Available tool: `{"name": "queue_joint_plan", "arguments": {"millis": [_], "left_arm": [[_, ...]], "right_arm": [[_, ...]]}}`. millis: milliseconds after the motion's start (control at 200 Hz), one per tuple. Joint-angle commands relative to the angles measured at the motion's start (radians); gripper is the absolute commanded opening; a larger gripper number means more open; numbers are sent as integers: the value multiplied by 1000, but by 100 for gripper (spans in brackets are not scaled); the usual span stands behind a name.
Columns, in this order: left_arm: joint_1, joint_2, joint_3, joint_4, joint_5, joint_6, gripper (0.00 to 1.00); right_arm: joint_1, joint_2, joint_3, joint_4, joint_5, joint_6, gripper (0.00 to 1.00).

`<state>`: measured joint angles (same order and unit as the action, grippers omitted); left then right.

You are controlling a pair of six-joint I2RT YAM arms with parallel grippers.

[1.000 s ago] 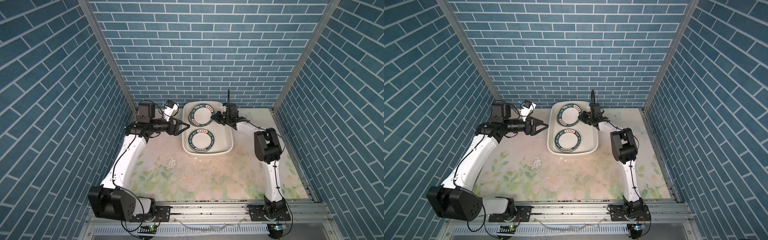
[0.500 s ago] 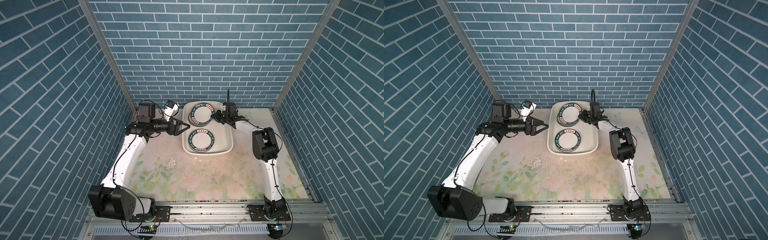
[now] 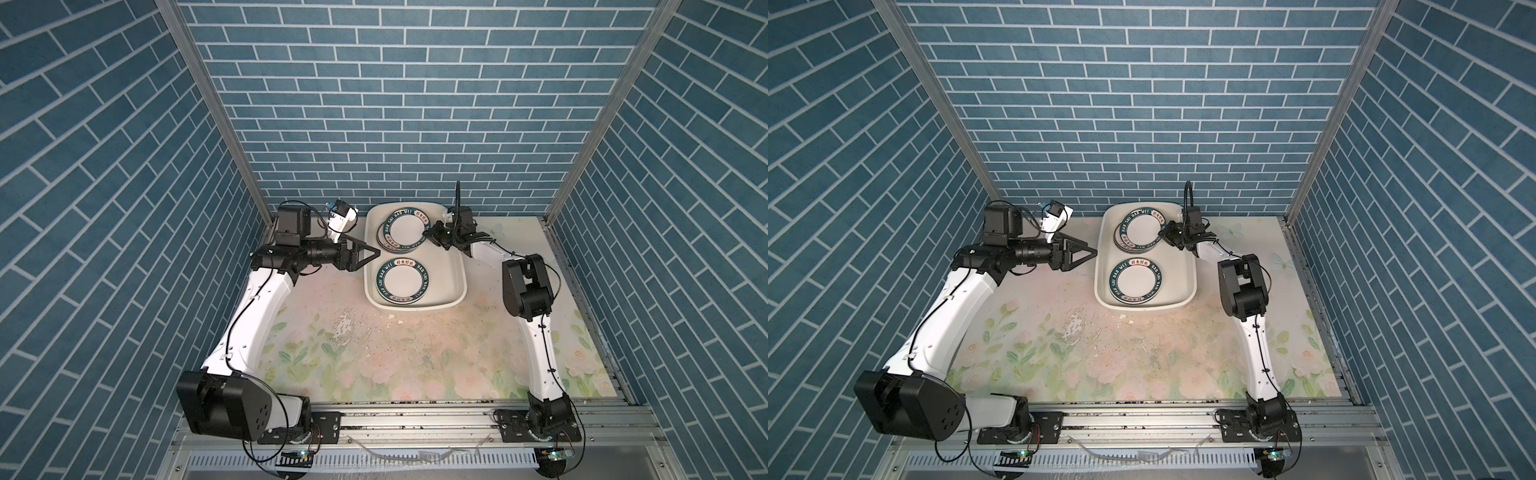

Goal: Place the plates into the plastic bin on the countertop
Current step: 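Lower the plate with the right gripper onto the stack farthest from the robot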

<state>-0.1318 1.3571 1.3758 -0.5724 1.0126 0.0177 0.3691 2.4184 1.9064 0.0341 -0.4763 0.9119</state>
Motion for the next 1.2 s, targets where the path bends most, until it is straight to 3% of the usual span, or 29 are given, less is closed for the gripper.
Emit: {"name": "queue_joint_plan", "arguments": {"millis": [0,1195], "left_arm": [[-8,6,19,-16,7,17,80],[-15,12,17,-4,23,8,80]], "right_arm": [[-4,15,39,33,-28,27,0],[-2,72,97,-6,-56,38,3]]}}
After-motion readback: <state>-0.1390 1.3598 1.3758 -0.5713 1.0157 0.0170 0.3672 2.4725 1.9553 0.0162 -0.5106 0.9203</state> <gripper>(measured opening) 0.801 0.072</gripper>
